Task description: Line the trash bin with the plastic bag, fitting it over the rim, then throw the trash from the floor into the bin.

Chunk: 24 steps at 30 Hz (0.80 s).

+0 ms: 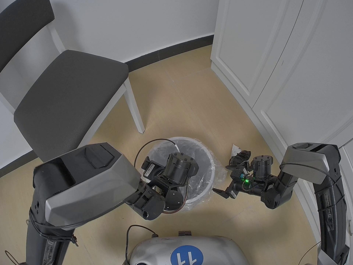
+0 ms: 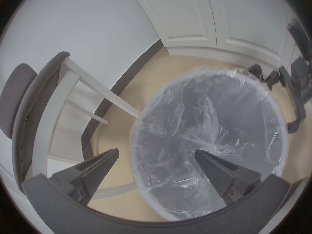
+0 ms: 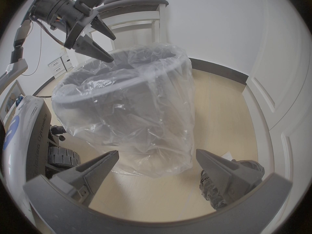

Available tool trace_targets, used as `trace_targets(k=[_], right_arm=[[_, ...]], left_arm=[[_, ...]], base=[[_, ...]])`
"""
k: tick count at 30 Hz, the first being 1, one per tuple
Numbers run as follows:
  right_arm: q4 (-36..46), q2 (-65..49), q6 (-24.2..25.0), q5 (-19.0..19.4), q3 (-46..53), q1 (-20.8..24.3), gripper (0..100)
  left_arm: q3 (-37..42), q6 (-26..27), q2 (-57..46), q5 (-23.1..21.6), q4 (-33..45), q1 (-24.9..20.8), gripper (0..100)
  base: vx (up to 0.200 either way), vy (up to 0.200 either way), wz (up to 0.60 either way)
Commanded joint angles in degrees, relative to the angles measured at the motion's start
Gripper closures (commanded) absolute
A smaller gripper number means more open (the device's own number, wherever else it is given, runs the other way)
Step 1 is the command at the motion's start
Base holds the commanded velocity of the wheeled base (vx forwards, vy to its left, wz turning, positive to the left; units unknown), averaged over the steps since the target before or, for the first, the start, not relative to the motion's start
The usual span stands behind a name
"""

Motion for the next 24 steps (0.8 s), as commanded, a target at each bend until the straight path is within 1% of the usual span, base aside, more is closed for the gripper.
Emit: trace_targets(k=[1, 5, 10, 15, 24], right_arm=[[-0.02, -0.09, -0.67, 0.01, 0.01, -0.27, 0], [-0.02, -0.09, -0.75, 0.01, 0.01, -0.36, 0], [-0.02, -0.09, -0.75, 0.01, -0.08, -0.45, 0], [0.06, -0.09, -0.75, 0.01, -0.17, -0.53, 0], [0.06, -0.09, -1.46, 0.01, -0.17, -0.89, 0]], left_arm=[[-0.48, 1.37, 2.46, 1.23, 0.85, -0.17, 0], [0.31, 1.2, 2.55, 1.5, 2.43, 0.53, 0], [2.77, 0.49, 0.88, 1.5, 1.82, 2.03, 0], [6.73, -5.22, -2.9, 1.5, 1.91, 3.17, 0], [10.51, -13.75, -3.78, 0.71, 2.08, 4.93, 0]], base=[[0.0, 0.0, 0.0], [0.0, 0.0, 0.0], [0.0, 0.0, 0.0], [0.0, 0.0, 0.0], [0.0, 0.0, 0.0]])
